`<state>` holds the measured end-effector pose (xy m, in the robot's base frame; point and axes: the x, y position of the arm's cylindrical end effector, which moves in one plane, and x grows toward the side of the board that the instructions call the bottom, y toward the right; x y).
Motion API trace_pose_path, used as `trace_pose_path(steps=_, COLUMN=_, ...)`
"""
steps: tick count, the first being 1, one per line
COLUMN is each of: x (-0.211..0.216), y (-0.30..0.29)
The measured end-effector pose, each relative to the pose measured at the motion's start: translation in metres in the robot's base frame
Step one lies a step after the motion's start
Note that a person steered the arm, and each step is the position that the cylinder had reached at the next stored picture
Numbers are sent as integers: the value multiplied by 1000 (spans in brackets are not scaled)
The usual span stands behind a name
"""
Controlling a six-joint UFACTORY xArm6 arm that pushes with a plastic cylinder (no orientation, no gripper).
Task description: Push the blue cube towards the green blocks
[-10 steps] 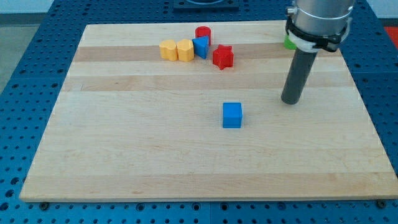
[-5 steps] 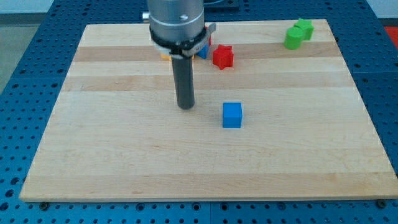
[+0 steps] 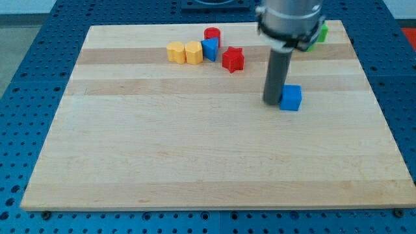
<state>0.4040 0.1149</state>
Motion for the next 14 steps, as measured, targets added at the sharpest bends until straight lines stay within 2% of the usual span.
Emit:
trace_pose_path(steps=1, x=-67, y=26)
trace_pose_path(steps=2, x=-74, y=29)
trace_pose_path(steps=4, x=-38, y=-14)
trace_pose_path(steps=6, x=69, y=-39)
trace_pose_path(steps=7, x=103, y=-6)
trace_pose_path(steps=8, x=85, y=46)
trace_pose_path(steps=12, x=93, y=20)
trace_pose_path(steps=13, x=46, y=20)
trace_pose_path(steps=14, x=-58, y=20)
